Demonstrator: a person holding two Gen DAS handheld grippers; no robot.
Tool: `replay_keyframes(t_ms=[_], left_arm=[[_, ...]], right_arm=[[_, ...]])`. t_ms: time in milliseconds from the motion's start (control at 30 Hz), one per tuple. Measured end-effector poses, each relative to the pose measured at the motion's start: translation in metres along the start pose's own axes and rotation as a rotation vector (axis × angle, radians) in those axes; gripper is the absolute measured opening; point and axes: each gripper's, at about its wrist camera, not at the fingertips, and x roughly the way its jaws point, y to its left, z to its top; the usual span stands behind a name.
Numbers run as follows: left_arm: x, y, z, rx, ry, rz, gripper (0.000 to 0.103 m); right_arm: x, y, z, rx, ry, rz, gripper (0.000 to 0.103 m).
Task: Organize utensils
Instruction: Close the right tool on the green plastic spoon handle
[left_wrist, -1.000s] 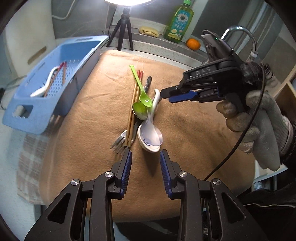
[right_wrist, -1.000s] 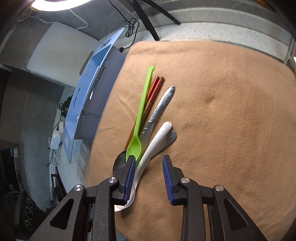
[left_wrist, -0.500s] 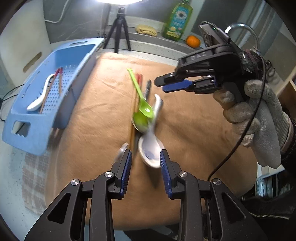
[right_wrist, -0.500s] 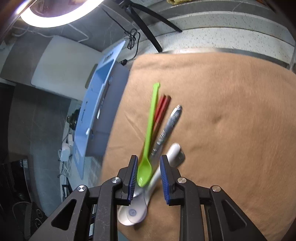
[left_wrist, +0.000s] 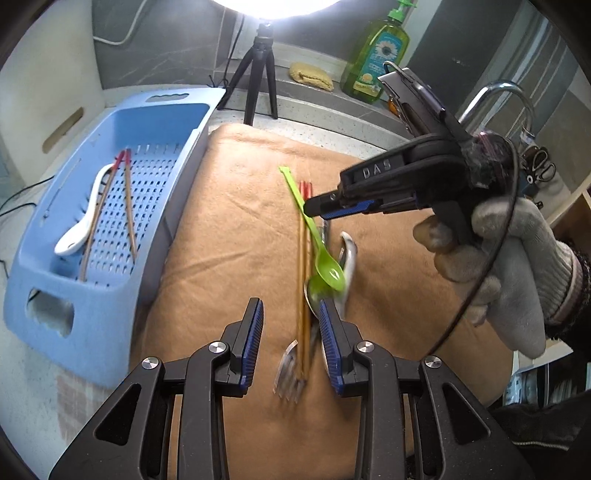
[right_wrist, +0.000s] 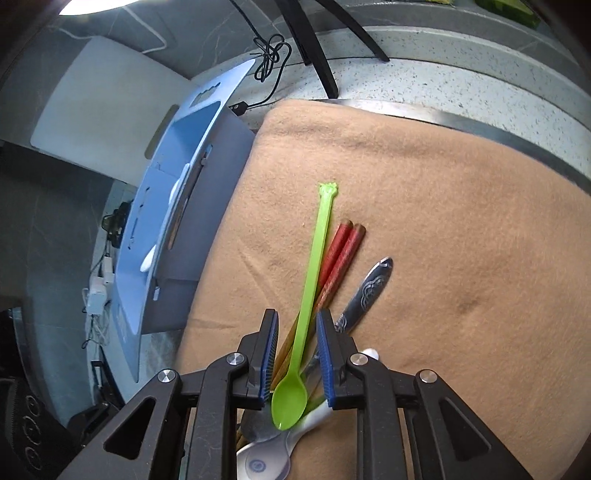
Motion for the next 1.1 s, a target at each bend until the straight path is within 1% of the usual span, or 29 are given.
replay_keyframes(t_ms=[133, 300, 500, 667, 733, 800, 867, 933, 1100], left_arm=[[0.014, 0.006, 0.012, -0.004, 0.026, -0.021, 0.029], [0.027, 0.003, 0.022, 0.03, 0.052, -0.03, 0.029], [0.053, 0.005, 0.035, 0.047, 0.1, -0.034, 0.029], [0.069, 0.002, 0.045, 0.06, 0.125, -0.033, 0.028], [0.075, -0.002, 0.048, 0.078, 0.133, -0.026, 0.028], [0.082, -0.006, 0.052, 0.099, 0.142, -0.012, 0.027], [0.091, -0.009, 0.055, 0.12, 0.156, 0.007, 0.022], [0.097, -0.01, 0.057, 0.133, 0.168, 0.023, 0.021], [0.103, -0.008, 0.064, 0.133, 0.172, 0.016, 0.021]], right_arm=[[0.008, 0.003, 0.004, -0.018, 0.015, -0.036, 0.016], [0.012, 0.004, 0.006, -0.023, 0.024, -0.06, 0.015], [0.014, 0.003, 0.006, -0.019, 0.031, -0.066, 0.013], [0.017, 0.004, 0.007, -0.019, 0.035, -0.064, 0.012], [0.016, 0.001, 0.006, -0.01, 0.037, -0.063, 0.009], [0.013, -0.004, 0.005, 0.005, 0.034, -0.052, 0.009], [0.012, -0.007, 0.004, 0.015, 0.032, -0.045, 0.009], [0.01, -0.008, 0.003, 0.018, 0.028, -0.042, 0.009], [0.006, -0.015, 0.001, 0.04, 0.023, -0.028, 0.008]])
